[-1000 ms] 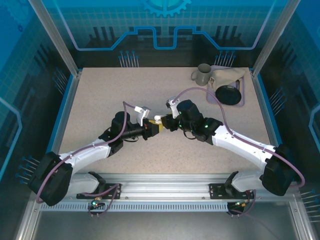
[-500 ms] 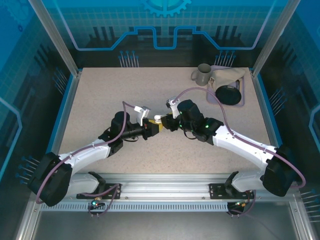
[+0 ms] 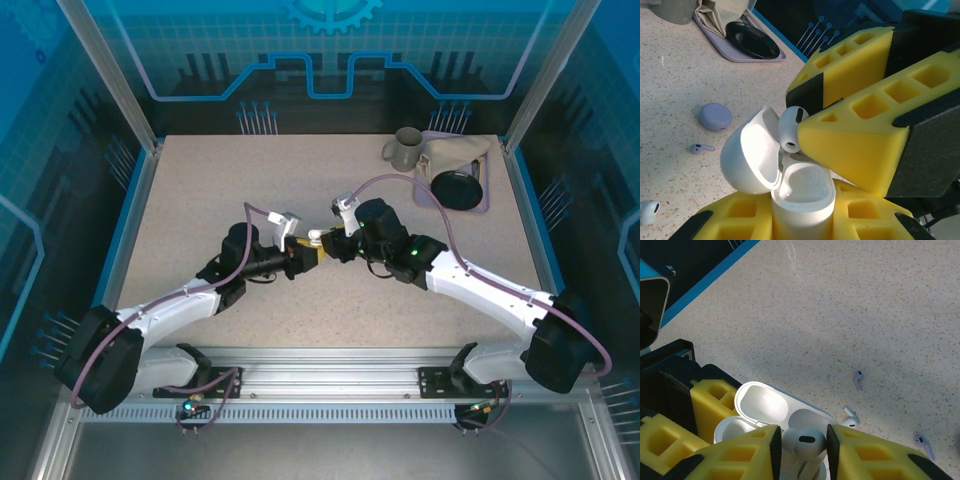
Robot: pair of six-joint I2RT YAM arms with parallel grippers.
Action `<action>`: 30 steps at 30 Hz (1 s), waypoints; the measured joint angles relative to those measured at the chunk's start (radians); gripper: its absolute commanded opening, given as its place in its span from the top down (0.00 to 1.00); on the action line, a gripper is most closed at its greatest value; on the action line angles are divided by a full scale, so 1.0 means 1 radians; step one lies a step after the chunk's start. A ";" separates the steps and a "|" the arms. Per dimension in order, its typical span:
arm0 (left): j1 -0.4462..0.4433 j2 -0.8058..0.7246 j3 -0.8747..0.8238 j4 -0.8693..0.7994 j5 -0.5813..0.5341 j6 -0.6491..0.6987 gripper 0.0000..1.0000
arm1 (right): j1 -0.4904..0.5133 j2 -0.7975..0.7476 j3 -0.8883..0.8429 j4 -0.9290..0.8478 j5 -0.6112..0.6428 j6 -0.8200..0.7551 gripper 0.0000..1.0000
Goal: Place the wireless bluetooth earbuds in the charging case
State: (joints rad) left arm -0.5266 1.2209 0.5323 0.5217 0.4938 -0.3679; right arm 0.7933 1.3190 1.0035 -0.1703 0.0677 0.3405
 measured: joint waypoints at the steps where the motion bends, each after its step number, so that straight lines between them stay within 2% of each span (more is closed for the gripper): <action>1: 0.000 -0.002 0.000 0.000 0.000 0.000 1.00 | 0.000 -0.002 0.000 0.000 -0.001 0.000 0.68; 30: -0.002 -0.076 0.000 0.000 0.031 0.081 1.00 | -0.002 -0.078 0.007 -0.023 -0.085 0.005 0.63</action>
State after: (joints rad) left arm -0.5289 1.1450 0.5327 0.5220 0.5247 -0.2867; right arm 0.7914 1.2411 1.0103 -0.1936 -0.0170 0.3450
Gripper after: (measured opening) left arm 0.224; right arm 0.367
